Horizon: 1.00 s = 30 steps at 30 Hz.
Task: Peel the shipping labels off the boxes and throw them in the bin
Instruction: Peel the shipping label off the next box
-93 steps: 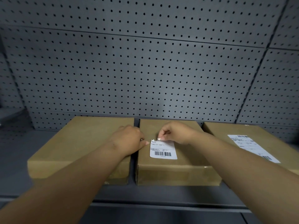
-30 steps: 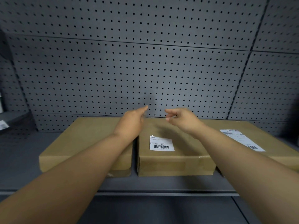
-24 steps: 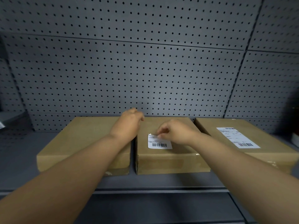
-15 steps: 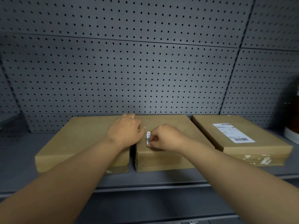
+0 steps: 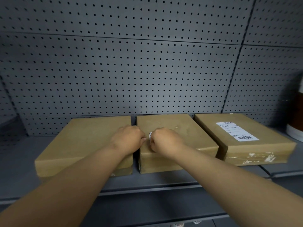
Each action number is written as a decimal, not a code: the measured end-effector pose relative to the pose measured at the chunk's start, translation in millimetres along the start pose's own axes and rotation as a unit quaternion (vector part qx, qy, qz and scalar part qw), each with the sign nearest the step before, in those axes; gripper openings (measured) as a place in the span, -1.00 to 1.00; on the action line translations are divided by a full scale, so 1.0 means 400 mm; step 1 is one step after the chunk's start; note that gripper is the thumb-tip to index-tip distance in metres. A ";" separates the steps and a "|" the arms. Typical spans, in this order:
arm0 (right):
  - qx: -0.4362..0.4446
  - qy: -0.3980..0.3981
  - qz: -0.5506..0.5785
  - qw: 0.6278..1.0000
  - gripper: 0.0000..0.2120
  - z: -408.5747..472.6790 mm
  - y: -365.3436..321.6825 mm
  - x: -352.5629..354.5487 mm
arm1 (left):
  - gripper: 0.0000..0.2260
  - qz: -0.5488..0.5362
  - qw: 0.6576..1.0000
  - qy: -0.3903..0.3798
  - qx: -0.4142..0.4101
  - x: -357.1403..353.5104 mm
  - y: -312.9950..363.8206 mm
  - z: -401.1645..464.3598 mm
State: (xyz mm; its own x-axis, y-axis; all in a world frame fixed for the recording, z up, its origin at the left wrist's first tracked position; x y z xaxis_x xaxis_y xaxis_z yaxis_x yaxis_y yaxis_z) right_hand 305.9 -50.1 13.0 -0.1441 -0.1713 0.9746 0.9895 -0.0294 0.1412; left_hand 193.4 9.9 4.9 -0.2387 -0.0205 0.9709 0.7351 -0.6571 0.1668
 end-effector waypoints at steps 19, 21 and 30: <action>0.031 -0.064 0.127 0.989 -0.60 0.024 0.032 0.020 | -0.75 -0.014 1.000 -0.012 -0.013 -0.004 -0.013 0.016; 0.027 -0.087 0.131 0.987 -0.69 0.021 0.026 0.018 | -0.75 -0.017 1.000 -0.011 -0.015 -0.006 -0.014 0.017; -0.251 0.187 0.183 0.932 -0.74 0.108 0.289 0.198 | -0.74 -0.030 0.999 -0.012 -0.010 -0.012 -0.014 0.014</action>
State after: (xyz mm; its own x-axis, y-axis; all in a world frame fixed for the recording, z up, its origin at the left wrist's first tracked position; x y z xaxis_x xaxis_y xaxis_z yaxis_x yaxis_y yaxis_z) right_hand 409.2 -24.4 114.0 0.1183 -0.5884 0.7998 0.8600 -0.3420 -0.3788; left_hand 194.0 18.1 0.1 -0.2664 0.0379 0.9631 0.7070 -0.6715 0.2219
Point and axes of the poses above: each hand's wrist, its own z-axis towards the middle knuckle, its own x-axis out of the back of the hand, y = z × x, the point moved 2 cm from there along z, towards the middle knuckle, and after that the axes turned 11 degrees about -z, right-handed, at the moved point
